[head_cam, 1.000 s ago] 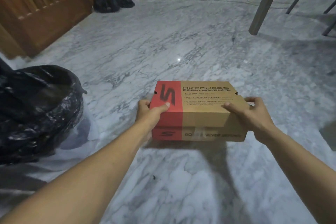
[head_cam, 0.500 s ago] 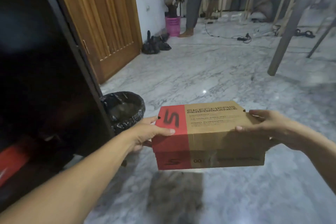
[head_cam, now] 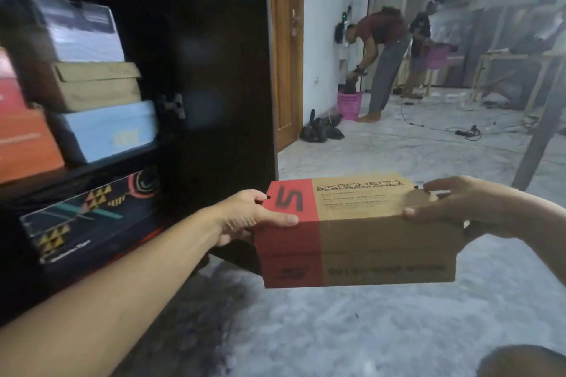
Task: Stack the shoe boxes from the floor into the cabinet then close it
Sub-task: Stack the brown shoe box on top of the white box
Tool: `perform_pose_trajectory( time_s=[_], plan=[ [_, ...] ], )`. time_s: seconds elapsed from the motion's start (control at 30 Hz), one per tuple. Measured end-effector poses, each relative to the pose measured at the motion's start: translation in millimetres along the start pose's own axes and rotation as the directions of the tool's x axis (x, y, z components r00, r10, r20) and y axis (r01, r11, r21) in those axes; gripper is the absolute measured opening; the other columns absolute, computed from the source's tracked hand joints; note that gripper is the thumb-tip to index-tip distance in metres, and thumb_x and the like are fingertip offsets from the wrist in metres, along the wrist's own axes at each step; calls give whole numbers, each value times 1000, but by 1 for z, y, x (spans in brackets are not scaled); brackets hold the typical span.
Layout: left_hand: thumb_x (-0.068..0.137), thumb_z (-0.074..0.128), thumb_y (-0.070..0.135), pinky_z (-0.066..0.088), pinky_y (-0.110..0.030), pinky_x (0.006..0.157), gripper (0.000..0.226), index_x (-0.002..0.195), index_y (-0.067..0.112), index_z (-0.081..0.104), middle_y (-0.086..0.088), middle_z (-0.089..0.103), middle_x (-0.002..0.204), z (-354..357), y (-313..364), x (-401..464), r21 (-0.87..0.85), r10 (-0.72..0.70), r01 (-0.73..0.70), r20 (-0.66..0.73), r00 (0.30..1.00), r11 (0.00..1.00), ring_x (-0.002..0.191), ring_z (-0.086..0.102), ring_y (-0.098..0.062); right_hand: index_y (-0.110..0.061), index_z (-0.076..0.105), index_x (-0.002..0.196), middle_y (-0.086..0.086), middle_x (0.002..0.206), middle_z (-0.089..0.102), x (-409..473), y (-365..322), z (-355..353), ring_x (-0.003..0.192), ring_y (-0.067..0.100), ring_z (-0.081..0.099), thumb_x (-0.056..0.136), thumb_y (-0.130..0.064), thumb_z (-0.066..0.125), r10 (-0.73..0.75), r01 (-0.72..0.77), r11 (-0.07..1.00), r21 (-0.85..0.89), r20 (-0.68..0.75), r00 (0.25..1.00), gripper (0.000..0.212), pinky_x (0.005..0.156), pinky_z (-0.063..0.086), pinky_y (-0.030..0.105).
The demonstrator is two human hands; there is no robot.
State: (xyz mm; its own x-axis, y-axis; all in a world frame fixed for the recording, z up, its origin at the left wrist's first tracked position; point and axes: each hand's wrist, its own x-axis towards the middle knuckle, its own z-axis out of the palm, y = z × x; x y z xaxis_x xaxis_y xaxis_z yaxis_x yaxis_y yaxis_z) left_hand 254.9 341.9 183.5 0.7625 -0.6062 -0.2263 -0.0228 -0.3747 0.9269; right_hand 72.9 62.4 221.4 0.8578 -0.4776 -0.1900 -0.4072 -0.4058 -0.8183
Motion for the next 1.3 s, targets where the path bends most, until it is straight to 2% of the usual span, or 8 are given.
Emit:
perform_pose_trajectory(
  time_s=[0.17,0.27,0.4,0.57,0.77,0.93,1.2,1.3],
  plan=[
    [47,95,26,52,-33,76,68,107,19,63,-3,75,106,-58,19,-68,19,55,-53,-134,989,998,101,69,-22,-11,44,143,9,111,64,-19,-53,27,94,30,70,13,-53,95,-139,139,990,2,38,990,146,66,61,51],
    [43,96,18,50,-45,98,64,99,14,65,-6,77,97,-93,33,-104,-4,90,-93,-226,970,996,102,70,-27,-8,59,112,8,96,71,-23,-89,46,86,26,72,28,-54,93,-230,231,973,1,85,969,102,70,62,49],
    [54,87,7,49,-39,98,49,101,5,73,-13,76,100,-130,51,-150,1,121,-128,-328,937,992,98,70,-27,-15,64,92,6,93,73,-25,-133,75,87,24,71,42,-51,86,-370,367,929,58,85,925,66,76,61,48],
    [57,78,6,59,-32,78,40,96,6,73,-15,76,98,-168,70,-202,-27,187,-232,-505,843,972,81,73,-20,-14,55,117,2,105,63,-21,-190,108,92,21,65,38,-55,83,-467,448,880,159,109,878,93,68,60,40],
    [60,80,5,48,-35,94,32,89,13,72,-2,77,85,-197,105,-240,19,268,-371,-727,633,929,103,66,-24,-13,53,132,0,103,61,-19,-257,128,87,17,63,55,-48,84,-623,575,751,324,63,780,91,57,54,29],
    [13,99,36,33,-46,112,122,127,15,60,-6,69,121,-232,148,-247,105,349,-500,-836,423,860,121,59,-25,-6,57,126,0,95,62,-17,-319,123,80,14,62,64,-40,83,-702,649,621,439,-56,710,76,55,51,28],
    [43,87,16,55,-35,80,88,127,13,60,-8,73,109,-268,235,-254,198,401,-559,-876,266,805,101,69,-23,-3,54,131,-2,94,59,-1,-423,96,79,11,59,59,-43,82,-791,710,426,561,-150,593,87,59,50,26],
    [60,85,9,54,-33,65,60,116,13,64,-9,74,103,-291,257,-251,235,392,-498,-889,236,835,93,71,-24,-8,64,113,2,96,65,13,-460,94,80,14,64,67,-35,85,-810,733,406,546,-156,565,58,62,53,28]
  ],
)
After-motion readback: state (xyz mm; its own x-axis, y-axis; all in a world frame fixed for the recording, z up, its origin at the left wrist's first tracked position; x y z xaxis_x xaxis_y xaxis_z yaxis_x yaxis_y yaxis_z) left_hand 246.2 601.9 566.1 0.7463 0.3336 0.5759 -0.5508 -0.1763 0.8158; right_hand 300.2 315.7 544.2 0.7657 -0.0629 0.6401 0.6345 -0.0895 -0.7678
